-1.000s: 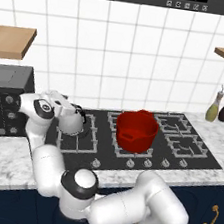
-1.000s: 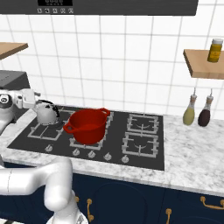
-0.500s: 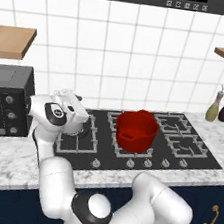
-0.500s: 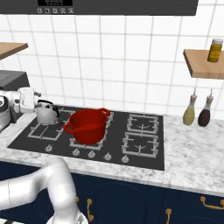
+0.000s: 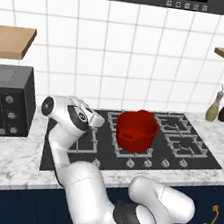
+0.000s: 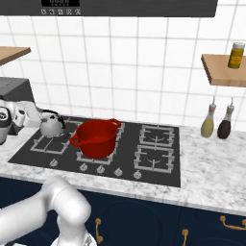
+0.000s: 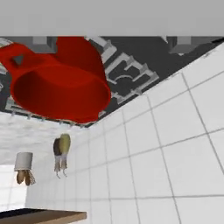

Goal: Pick the kettle from the counter and place it on a stove burner. Then turn the burner on.

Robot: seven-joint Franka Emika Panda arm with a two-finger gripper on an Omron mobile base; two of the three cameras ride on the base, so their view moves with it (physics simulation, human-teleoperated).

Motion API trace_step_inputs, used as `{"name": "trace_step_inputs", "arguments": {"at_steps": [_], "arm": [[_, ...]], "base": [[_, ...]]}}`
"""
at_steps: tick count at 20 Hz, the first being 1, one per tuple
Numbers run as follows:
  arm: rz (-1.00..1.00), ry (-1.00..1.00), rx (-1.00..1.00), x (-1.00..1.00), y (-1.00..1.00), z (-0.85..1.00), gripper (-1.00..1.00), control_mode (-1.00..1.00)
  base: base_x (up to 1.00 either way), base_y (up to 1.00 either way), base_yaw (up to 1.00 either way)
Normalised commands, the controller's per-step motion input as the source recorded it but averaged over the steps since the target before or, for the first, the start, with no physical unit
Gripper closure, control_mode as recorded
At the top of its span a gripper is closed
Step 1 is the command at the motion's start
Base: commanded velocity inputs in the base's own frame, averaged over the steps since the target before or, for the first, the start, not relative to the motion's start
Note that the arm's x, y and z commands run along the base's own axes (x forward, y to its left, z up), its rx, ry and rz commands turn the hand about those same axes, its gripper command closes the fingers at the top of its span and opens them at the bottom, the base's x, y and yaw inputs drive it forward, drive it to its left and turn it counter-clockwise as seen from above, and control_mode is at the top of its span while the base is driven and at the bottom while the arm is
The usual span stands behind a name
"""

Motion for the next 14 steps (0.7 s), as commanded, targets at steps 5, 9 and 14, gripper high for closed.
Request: {"name": "trace_step_inputs", "arguments": {"at_steps": [5,9,14], "arm": [[0.34,0.32,0.0,-0.4,0.02,0.01,-1.0,-1.0],[0.26,0.34,0.0,-0.48,0.02,0.0,-1.0,-1.0],[0.15,0.38,0.01,-0.5,0.0,0.0,-1.0,-1.0]], "base": [[0.0,0.0,0.0],[0.0,0.0,0.0],[0.0,0.0,0.0]]}}
